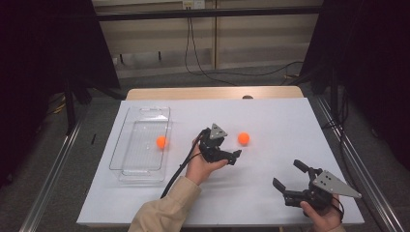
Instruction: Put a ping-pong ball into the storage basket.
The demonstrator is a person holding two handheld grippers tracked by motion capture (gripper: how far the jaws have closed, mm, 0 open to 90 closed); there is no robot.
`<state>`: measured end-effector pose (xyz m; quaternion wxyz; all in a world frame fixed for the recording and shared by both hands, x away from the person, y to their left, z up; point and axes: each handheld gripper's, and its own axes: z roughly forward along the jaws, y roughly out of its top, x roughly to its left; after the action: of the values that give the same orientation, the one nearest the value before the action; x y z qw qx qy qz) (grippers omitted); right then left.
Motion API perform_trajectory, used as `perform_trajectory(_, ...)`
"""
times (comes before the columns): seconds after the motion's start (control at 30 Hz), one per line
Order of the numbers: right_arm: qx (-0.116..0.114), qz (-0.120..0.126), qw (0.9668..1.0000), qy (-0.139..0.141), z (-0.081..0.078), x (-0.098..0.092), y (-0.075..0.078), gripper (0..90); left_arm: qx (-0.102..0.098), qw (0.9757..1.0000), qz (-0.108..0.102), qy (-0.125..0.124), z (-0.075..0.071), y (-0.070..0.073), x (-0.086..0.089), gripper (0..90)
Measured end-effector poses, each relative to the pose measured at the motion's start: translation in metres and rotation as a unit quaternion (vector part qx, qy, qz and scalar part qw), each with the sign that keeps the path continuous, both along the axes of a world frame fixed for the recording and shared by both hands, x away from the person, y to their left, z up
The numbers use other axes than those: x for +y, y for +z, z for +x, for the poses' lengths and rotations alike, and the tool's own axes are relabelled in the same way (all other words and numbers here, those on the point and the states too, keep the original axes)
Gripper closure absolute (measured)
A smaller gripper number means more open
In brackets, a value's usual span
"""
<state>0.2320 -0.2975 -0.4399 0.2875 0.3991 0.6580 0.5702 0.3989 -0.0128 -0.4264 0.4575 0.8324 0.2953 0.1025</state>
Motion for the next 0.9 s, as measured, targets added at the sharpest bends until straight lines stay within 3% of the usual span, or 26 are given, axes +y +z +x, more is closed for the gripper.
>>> perform_trajectory(0.9, 0.001, 0.000, 1.0000, -0.001, 0.0003, -0.0008, -0.0003, 2.9, 0.013, 0.9999, -0.004, 0.007, 0.0101, -0.0084, -0.0086, 6.9)
